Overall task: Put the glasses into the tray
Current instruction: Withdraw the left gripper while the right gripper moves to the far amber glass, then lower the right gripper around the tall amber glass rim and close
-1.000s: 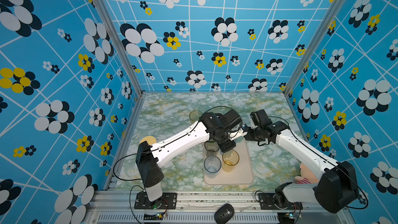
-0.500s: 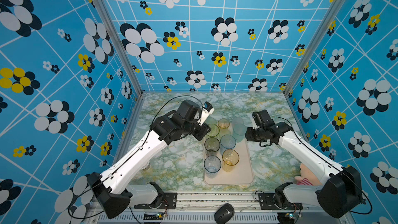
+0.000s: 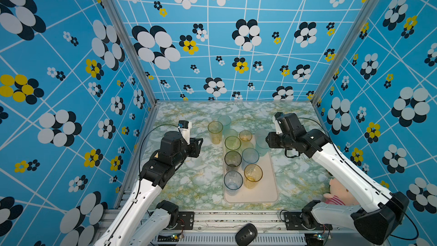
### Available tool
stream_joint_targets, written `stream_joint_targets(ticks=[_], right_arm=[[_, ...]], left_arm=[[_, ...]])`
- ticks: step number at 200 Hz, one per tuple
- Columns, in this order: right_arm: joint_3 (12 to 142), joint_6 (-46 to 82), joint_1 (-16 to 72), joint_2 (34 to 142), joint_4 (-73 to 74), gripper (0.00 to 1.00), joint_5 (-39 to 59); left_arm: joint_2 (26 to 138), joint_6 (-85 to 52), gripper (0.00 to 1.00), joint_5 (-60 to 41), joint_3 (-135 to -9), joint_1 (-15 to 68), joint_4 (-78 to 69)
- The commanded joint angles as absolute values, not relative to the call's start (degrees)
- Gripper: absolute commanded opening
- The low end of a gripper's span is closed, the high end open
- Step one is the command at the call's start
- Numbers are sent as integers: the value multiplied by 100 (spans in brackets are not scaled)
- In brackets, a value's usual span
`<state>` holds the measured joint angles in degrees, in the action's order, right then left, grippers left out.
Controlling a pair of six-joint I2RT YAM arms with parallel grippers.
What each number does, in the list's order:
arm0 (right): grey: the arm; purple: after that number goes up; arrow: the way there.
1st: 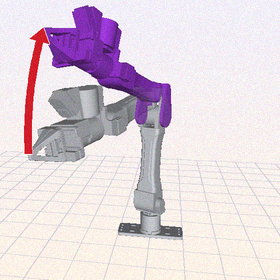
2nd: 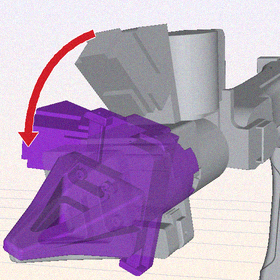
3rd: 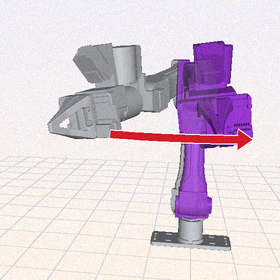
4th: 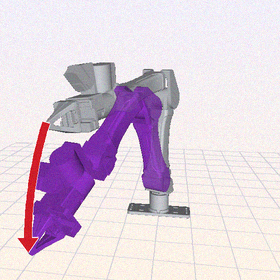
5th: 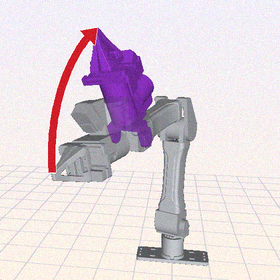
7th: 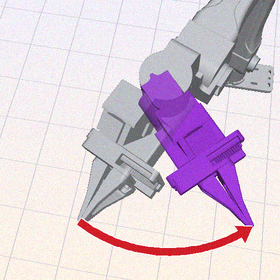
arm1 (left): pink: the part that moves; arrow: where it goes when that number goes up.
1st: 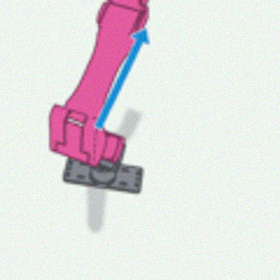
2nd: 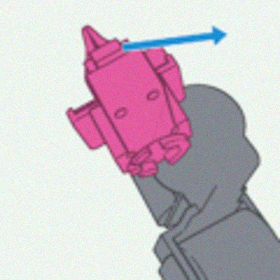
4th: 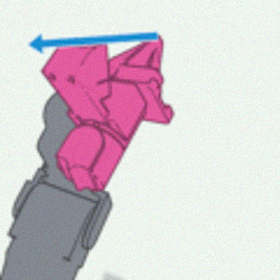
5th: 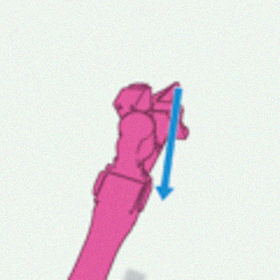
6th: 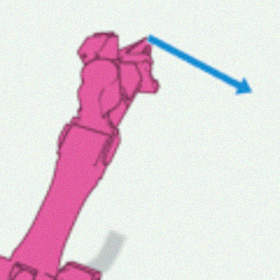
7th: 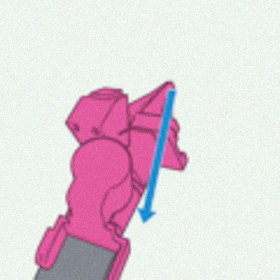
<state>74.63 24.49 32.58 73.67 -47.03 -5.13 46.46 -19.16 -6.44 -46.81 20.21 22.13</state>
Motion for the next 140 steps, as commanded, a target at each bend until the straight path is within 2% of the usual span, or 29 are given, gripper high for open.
stream_joint_targets(ticks=[1,34,64,67,74,140], right_arm=[[8098,2250,3537,7939,-4918,39,-712],[9609,1968,3847,9196,-5200,38,-689],[10832,1790,4045,10333,-5575,30,-664],[10925,1779,4062,10424,-5611,29,-661],[11204,1750,4105,10673,-5693,27,-666],[13583,1604,4364,12572,-6520,25,-657]], left_arm=[[4527,-2239,42,-367,-4375,1971,1444],[4666,-2174,42,-401,-4447,1940,1484],[4578,-2142,42,-354,-4317,1903,1492],[4567,-2134,46,-339,-4308,1894,1506],[4545,-2122,48,-319,-4311,1866,1551],[4422,-2125,47,-694,-4422,1557,1716]])
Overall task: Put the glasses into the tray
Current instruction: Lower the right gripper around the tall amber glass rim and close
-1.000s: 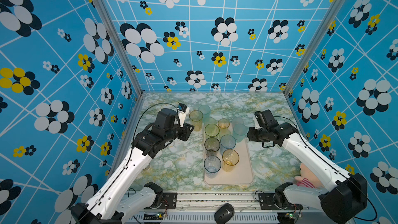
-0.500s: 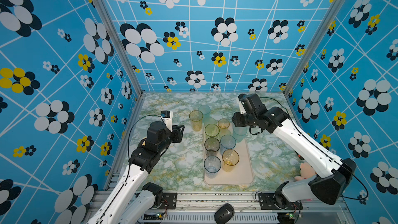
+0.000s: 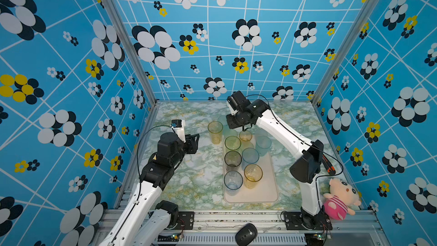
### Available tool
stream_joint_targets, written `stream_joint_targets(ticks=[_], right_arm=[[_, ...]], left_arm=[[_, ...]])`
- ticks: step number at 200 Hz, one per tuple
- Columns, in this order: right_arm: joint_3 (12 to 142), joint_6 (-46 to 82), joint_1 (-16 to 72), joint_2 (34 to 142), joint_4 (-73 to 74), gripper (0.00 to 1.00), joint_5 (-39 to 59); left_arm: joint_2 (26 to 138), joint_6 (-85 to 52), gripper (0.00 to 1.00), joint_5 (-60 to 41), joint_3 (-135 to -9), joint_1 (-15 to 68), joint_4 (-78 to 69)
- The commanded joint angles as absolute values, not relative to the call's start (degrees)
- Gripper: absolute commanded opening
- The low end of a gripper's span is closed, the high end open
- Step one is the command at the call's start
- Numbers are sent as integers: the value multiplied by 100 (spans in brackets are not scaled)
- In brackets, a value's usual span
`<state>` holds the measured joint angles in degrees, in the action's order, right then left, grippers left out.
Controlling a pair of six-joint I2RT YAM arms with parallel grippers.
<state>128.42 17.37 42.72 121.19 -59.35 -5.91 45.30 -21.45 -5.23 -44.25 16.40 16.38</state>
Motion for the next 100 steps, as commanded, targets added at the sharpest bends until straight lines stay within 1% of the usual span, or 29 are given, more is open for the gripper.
stream_joint_targets(ticks=[1,50,100], right_arm=[[13625,1602,4362,12618,-6543,25,-658],[15211,1599,4417,13749,-7080,25,-551],[15354,1650,4421,13996,-7001,25,-653]], left_arm=[[4422,-2126,47,-694,-4422,1556,1719],[4318,-2092,48,-800,-4439,1394,1824],[4193,-2081,49,-870,-4421,1248,1896]])
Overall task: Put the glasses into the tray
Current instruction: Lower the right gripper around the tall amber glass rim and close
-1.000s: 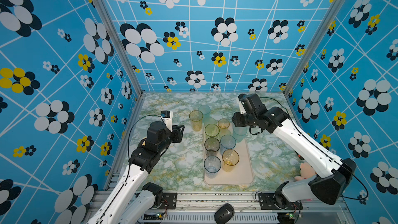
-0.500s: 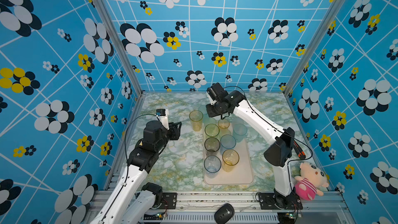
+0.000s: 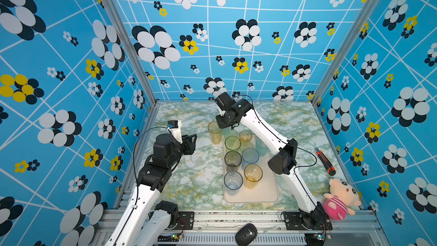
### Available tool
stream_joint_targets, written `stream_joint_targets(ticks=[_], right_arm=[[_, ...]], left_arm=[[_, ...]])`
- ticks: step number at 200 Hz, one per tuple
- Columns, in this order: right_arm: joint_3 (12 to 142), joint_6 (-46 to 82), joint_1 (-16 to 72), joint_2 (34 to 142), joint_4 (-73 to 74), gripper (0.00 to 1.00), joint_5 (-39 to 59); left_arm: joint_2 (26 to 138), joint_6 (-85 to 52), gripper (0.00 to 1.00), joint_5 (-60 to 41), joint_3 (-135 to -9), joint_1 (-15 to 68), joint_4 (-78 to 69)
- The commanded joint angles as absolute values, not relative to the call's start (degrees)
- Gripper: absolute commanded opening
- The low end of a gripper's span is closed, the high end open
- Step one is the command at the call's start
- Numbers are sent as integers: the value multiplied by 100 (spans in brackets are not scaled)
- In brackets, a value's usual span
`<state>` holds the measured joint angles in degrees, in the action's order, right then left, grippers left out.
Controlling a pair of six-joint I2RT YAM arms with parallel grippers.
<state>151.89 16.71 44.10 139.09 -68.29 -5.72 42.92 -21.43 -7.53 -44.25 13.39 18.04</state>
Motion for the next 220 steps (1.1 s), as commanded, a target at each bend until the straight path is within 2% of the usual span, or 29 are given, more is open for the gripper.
stream_joint_targets(ticks=[1,220], right_arm=[[15354,1651,4421,13999,-6999,25,-652],[15399,1881,4394,14467,-6426,21,-757]], left_arm=[[4188,-2077,49,-875,-4421,1248,1897],[4068,-2039,52,-923,-4333,1140,1894]])
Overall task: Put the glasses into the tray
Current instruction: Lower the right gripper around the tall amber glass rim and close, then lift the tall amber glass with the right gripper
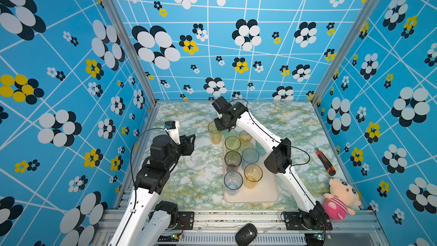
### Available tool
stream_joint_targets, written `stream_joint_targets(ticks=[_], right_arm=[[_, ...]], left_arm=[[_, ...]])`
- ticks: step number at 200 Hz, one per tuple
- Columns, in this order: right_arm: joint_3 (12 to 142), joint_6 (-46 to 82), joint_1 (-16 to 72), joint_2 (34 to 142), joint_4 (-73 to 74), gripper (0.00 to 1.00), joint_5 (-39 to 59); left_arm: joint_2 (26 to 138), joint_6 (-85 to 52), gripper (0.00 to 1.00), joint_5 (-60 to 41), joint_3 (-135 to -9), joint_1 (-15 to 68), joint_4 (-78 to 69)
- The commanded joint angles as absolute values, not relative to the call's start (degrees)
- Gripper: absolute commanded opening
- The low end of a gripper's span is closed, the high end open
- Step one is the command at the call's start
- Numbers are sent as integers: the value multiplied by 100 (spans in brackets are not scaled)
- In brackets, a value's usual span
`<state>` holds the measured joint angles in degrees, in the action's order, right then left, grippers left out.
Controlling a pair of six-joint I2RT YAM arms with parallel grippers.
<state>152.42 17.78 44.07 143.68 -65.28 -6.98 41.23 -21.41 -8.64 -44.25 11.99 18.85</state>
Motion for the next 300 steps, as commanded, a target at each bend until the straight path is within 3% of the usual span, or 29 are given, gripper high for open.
stream_joint_targets(ticks=[1,118,201,243,300], right_arm=[[15399,1881,4394,14467,-6425,21,-756],[15407,1923,4400,14503,-6368,0,-712],[15350,1789,4509,14050,-6148,0,-527],[14736,1655,4559,13226,-5751,0,-242],[12762,1543,4572,11272,-4843,0,-112]], left_arm=[[4069,-2034,52,-927,-4333,1141,1896],[4118,-2015,52,-949,-4298,1121,1876],[4354,-1797,51,-754,-4426,1115,2112],[4420,-1749,51,-748,-4430,1109,2135],[4395,-1687,51,-668,-4491,1102,2218]])
